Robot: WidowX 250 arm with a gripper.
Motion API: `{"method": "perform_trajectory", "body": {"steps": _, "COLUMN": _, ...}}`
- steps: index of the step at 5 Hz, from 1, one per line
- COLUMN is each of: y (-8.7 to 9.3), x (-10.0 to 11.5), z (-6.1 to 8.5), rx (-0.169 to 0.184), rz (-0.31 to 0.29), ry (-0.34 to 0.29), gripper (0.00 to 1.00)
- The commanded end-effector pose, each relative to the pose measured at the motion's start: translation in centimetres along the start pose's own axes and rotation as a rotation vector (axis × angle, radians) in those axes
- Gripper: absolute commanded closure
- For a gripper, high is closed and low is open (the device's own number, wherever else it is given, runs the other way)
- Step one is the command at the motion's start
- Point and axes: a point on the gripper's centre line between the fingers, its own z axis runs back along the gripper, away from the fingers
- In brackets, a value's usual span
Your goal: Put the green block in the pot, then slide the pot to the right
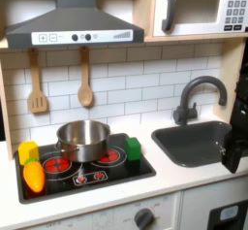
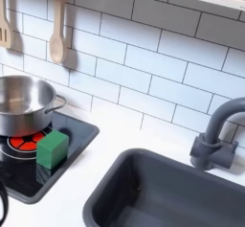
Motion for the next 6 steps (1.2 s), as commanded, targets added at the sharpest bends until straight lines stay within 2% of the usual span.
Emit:
{"method": "perform_trajectory", "body": {"steps": 1, "y": 0.0, "x": 0.0, "z": 0.0, "rx": 0.0, "rz": -0.002, "ry": 0.002, "gripper": 0.0}}
{"method": "perform_trajectory", "body": {"steps": 4, "y": 1.5, "x": 3.6, "z": -1.1, "rx": 0.036, "rz": -0.026, "ry": -0.007, "gripper": 0.0}}
{"method": "perform_trajectory", "body": {"steps": 6, "y": 2.3, "x": 5.8, "z": -1.4, "rx": 0.05, "rz": -0.047, "ry": -0.026, "gripper": 0.0}}
